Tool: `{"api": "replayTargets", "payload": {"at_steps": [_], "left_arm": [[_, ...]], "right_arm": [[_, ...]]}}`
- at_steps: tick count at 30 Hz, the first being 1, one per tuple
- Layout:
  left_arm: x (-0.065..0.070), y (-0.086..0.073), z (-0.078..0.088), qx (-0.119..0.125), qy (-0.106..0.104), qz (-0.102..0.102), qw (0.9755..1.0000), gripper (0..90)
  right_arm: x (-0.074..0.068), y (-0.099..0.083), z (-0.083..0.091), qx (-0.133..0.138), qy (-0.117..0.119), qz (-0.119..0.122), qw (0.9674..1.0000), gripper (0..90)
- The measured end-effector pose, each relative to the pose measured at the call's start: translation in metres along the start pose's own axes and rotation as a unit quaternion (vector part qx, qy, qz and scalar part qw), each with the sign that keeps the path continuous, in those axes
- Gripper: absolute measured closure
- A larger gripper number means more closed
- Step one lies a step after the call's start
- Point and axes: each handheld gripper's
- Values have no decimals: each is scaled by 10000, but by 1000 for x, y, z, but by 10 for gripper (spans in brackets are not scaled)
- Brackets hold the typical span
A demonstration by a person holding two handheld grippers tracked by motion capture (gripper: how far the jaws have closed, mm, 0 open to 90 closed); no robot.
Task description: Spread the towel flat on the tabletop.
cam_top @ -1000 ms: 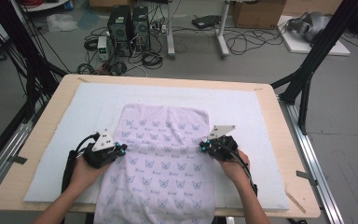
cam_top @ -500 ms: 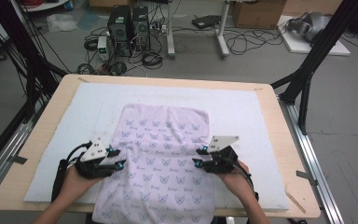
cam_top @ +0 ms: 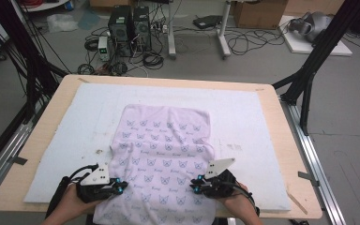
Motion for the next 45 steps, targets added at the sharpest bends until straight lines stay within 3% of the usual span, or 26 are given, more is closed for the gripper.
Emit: {"api": "replayTargets", "payload": {"at_steps": [2,4,5,7,9,12,14,16,17,18,20,21,22,23,24,26,29,37,45], "left_arm": [[8,-1,4,-59,-178,-37,9998,883],[23,-4,13,-106,-505,-164,9985,883],[31,-4,18,-98,-601,-206,9979,882],[38,-4,24,-54,-529,-247,9983,851],[33,-3,22,-66,-301,-207,9993,705],[21,-3,16,9,-89,-91,9999,589],[15,-4,10,-83,-138,-81,9998,632],[17,-7,8,-69,-370,-140,9992,825],[20,-8,9,-112,-393,-156,9990,863],[23,-9,12,-173,-513,-178,9984,871],[30,-12,20,-216,-711,-233,9970,874],[32,-13,23,-168,-733,-208,9970,868],[32,-13,25,-106,-651,-183,9977,848],[29,-13,25,-64,-504,-129,9986,762],[24,-11,25,-36,-406,-60,9991,687],[17,-7,25,70,-263,-19,9996,629],[9,-1,23,210,-78,-42,9997,617],[-20,2,18,297,370,202,9987,566],[-49,15,16,524,588,386,9961,513]], "right_arm": [[-3,1,1,-56,86,132,9999,882],[-11,1,6,-105,435,190,9988,886],[-19,0,12,6,564,283,9980,884],[-31,0,23,246,689,317,9968,866],[-30,1,30,328,493,268,9979,778],[-18,0,25,161,120,142,9997,675],[-12,-2,17,14,90,65,9999,682],[-12,-5,9,-157,77,172,9997,722],[-13,-6,10,-71,68,173,9998,839],[-13,-8,11,-112,277,124,9995,878],[-23,-9,16,-184,694,276,9970,879],[-30,-9,19,-145,717,394,9965,874],[-33,-8,23,-75,748,381,9964,870],[-32,-6,26,44,689,333,9971,844],[-28,-4,29,107,535,283,9981,817],[-17,-2,29,136,233,172,9995,748],[1,-1,25,187,19,-22,9998,708],[26,0,21,232,-376,-271,9987,573],[50,8,21,430,-645,-513,9957,488]]}}
Point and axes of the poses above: each handheld gripper's, and its own axes: z roughly backward along the jaws, y roughly out of its top, x roughly to its right, and after that the axes turned 10 degrees about -y, right-handed
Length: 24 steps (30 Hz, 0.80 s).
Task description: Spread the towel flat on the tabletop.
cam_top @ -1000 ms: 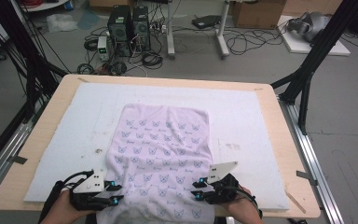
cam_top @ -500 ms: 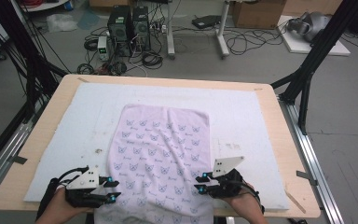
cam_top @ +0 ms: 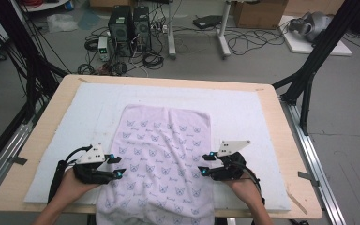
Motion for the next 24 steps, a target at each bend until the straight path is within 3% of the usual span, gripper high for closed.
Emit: {"api": "replayTargets", "payload": {"at_steps": [12,16,19,21,24], "left_arm": [[-35,8,-6,341,372,222,9985,476],[-40,6,-5,359,342,377,9981,485],[-42,7,-4,326,382,403,9979,503],[-43,12,-4,122,434,322,9985,500],[-49,18,-4,224,405,335,9984,493]], "right_arm": [[31,9,-19,2,-199,-154,9997,427],[37,14,-25,9,-190,-126,9997,420],[39,17,-28,28,-193,-139,9997,408],[40,20,-28,63,-206,-112,9997,405],[41,23,-29,160,-159,-163,9996,402]]}}
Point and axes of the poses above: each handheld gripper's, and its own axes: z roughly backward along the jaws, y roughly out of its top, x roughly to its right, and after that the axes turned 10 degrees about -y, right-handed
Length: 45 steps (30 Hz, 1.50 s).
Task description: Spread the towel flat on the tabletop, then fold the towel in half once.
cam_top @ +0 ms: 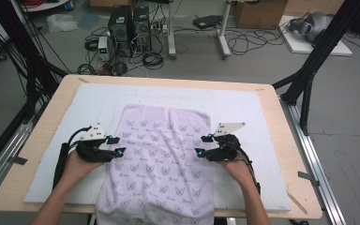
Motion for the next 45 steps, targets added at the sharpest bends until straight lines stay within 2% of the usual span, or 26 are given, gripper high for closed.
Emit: {"api": "replayTargets", "payload": {"at_steps": [2,5,7,10,12,15,20,26,31,35,37,39,41,45], "left_arm": [[-4,4,-2,-127,20,-38,9999,488],[-10,9,-2,-162,-21,-16,9999,490],[-14,11,1,-53,-55,8,10000,493],[-20,16,5,-133,-52,24,9999,496],[-24,19,8,-85,-84,11,9999,495],[-30,20,13,136,-117,110,9998,498],[-37,22,14,105,-111,192,9997,498],[-45,44,13,-18,-52,16,10000,502],[-58,60,10,8,-61,69,10000,509],[-67,67,6,-20,14,123,9999,522],[-72,69,5,31,57,143,9999,529],[-76,67,2,52,88,198,9998,535],[-81,64,-2,-40,148,233,9996,539],[-91,57,-12,-100,241,344,9991,552]], "right_arm": [[1,2,-1,-31,-29,57,10000,400],[3,5,-1,-32,-4,40,10000,394],[5,5,-1,-27,17,39,10000,394],[8,8,-1,15,27,20,10000,396],[11,11,-1,10,51,10,10000,396],[16,14,-2,5,51,14,10000,394],[23,26,-2,24,44,49,10000,389],[33,40,-3,-6,48,98,9999,387],[43,53,-5,-59,-7,192,9998,387],[56,64,-2,-10,-84,134,9999,390],[62,62,-3,72,-124,57,9999,390],[66,58,-8,-48,-142,-41,9999,385],[69,54,-12,-141,-208,-58,9997,386],[74,49,-20,-207,-331,-110,9992,405]]}}
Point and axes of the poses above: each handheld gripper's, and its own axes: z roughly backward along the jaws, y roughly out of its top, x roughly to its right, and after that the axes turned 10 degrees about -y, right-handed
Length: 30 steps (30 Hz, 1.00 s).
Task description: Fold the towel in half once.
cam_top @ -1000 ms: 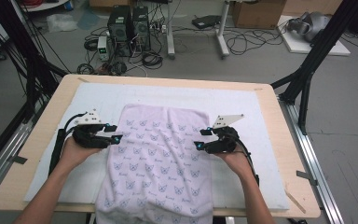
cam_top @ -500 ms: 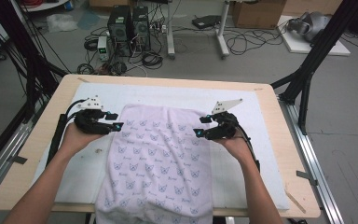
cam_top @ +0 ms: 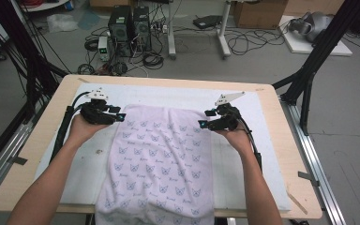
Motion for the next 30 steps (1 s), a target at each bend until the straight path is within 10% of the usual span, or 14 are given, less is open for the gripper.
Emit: {"api": "replayTargets", "payload": {"at_steps": [14,19,24,30], "left_arm": [[-25,-26,-47,-567,530,528,9956,605],[-22,-25,-49,-494,593,515,9957,833],[-21,-21,-38,-299,489,590,9966,851],[-3,-3,7,376,377,269,9982,851]], "right_arm": [[20,-29,-37,-588,-628,-182,9961,482],[19,-36,-39,-477,-688,-252,9962,798],[17,-30,-34,-411,-445,-437,9972,862],[11,-8,12,146,-317,-351,9988,863]]}}
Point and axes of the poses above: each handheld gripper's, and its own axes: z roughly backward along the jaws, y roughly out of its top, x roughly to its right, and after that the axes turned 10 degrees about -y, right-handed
